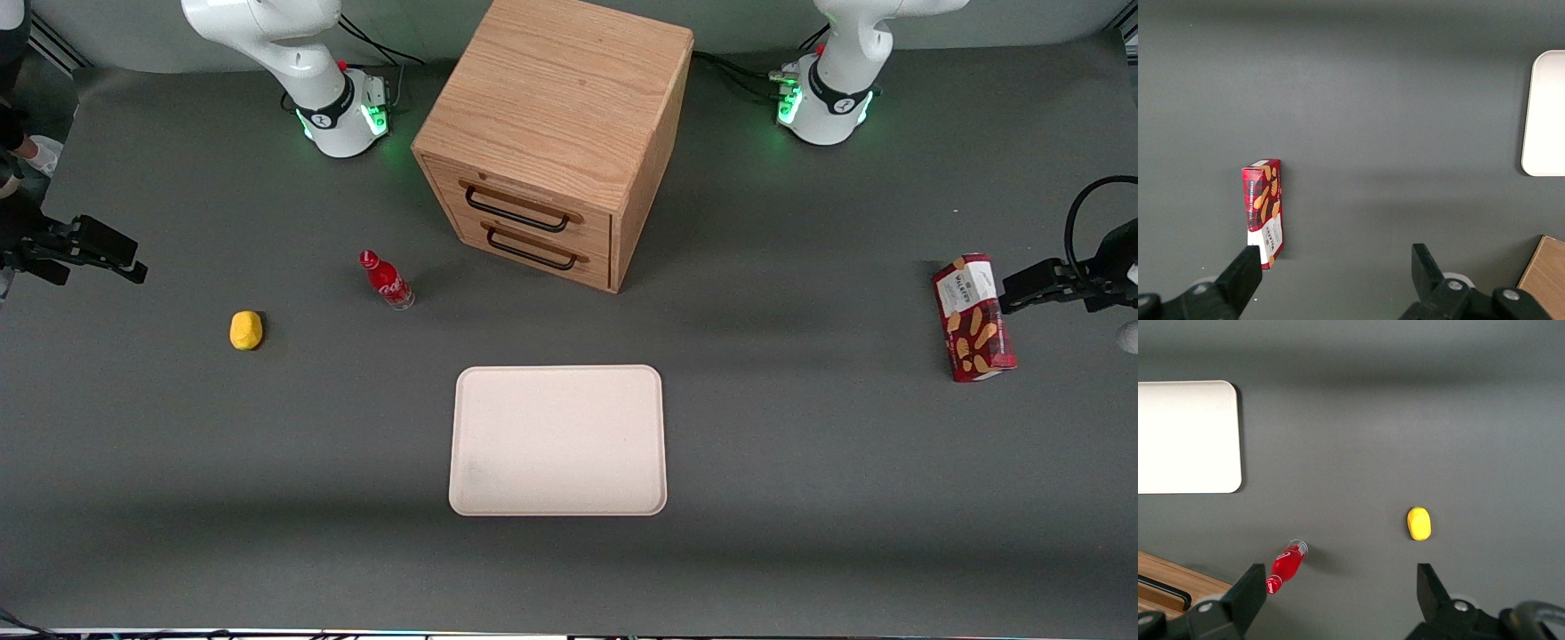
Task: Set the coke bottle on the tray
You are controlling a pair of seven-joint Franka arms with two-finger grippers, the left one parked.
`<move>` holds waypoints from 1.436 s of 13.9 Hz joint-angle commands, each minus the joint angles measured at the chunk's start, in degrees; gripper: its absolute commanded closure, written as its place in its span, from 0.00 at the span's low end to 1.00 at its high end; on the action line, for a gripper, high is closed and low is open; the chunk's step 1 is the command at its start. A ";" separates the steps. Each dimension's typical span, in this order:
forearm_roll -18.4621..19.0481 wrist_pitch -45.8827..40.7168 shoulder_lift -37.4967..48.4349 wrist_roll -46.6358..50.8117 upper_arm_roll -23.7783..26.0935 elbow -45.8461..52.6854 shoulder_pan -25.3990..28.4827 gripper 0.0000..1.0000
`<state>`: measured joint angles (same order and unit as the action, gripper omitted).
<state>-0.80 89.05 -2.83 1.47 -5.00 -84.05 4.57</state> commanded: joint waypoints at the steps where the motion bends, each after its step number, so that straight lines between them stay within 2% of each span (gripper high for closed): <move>1: 0.19 -0.54 -0.34 -1.21 0.43 0.99 -0.53 0.00; 5: 0.10 -3.00 2.12 -0.51 0.43 1.08 -0.44 0.00; 8: 0.10 -8.09 5.02 0.45 0.43 0.73 0.52 0.00; 14: -0.34 -9.51 11.17 17.05 0.43 -4.89 9.04 0.00; 20: -0.69 -9.07 14.77 26.64 0.43 -9.02 17.21 0.00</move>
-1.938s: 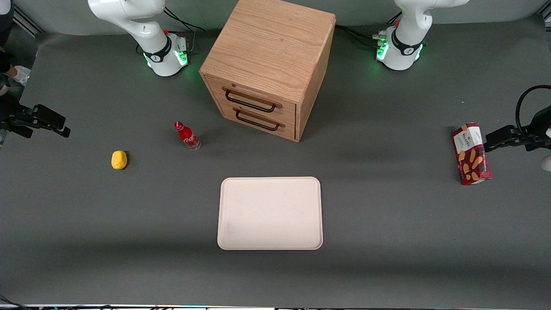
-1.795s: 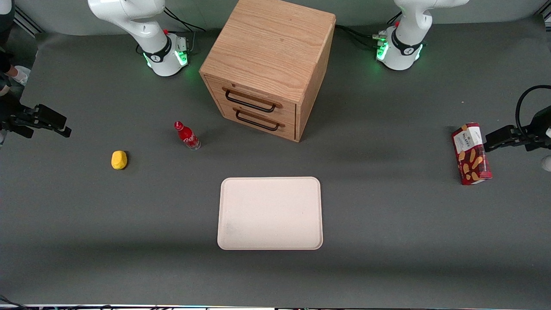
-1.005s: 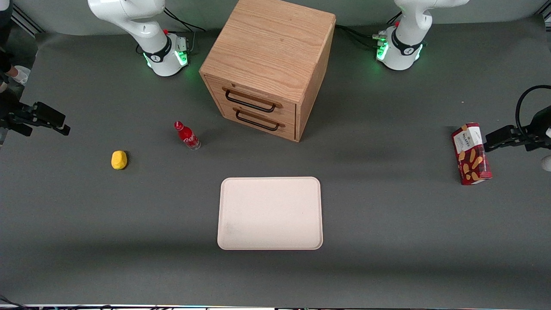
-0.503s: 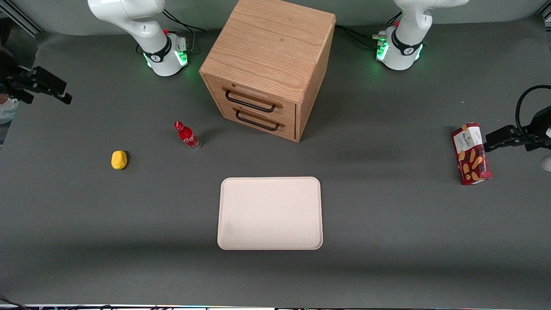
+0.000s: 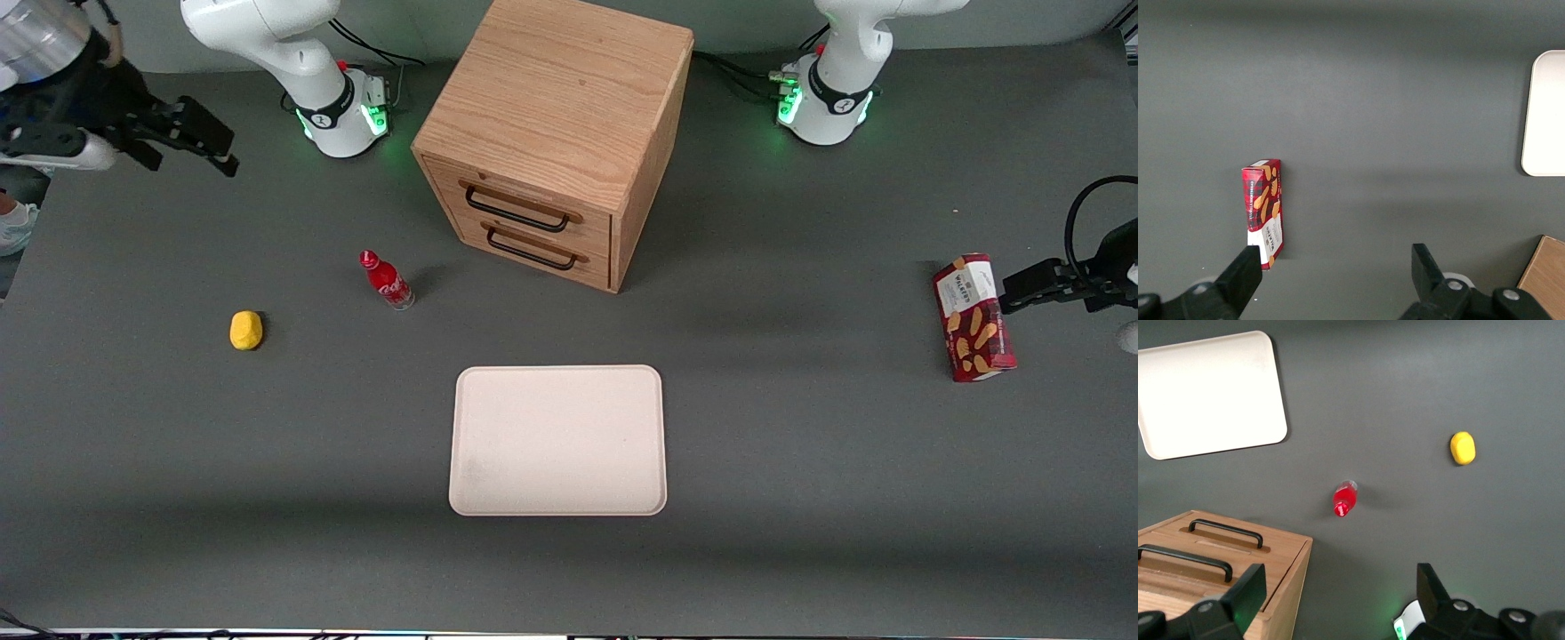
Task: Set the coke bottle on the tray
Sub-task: 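Move the right gripper over the red Coca-Cola bottle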
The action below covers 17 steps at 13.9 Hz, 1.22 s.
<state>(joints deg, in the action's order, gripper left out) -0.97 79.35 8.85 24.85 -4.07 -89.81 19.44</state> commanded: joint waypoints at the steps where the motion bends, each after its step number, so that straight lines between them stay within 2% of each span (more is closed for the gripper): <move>1: -0.52 0.89 4.06 3.88 -0.50 -4.57 3.57 0.00; 6: -0.43 3.26 8.11 3.45 -0.50 -11.43 9.03 0.00; 11: -0.08 5.54 8.64 -1.45 -0.94 -14.68 9.47 0.00; 17: 0.71 20.73 11.80 -3.40 -2.00 -30.67 9.30 0.00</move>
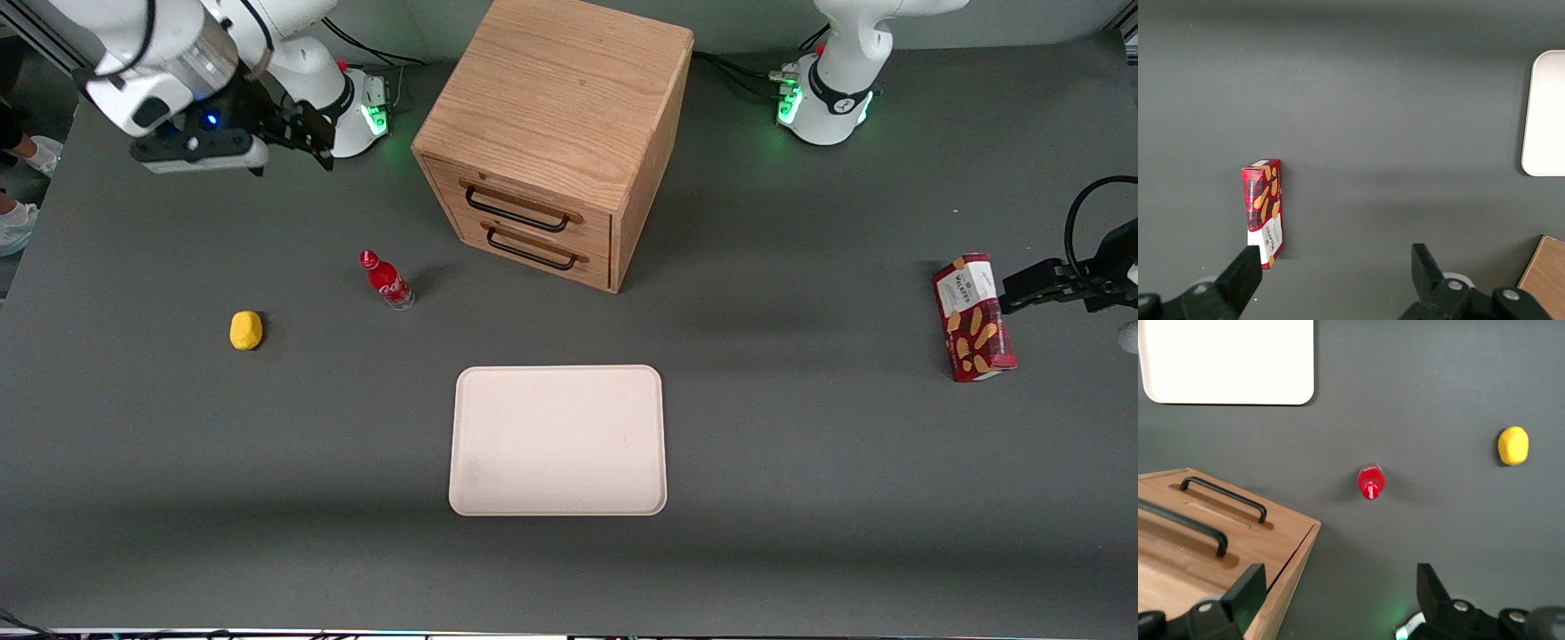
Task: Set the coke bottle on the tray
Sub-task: 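Move the right gripper over the red Coca-Cola bottle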
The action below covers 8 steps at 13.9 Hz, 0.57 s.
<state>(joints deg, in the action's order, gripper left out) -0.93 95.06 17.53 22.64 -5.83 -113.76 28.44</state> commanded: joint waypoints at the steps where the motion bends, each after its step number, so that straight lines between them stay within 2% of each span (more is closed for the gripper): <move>1: 1.89 7.22 3.21 -2.06 -0.23 -8.92 0.30 0.00; 2: 2.86 9.60 3.12 -3.46 -0.23 -11.11 0.38 0.00; 8: 3.04 24.10 2.68 -3.92 -0.76 -22.63 0.21 0.00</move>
<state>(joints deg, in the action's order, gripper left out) 1.30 114.41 18.14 19.98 -6.06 -131.27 28.45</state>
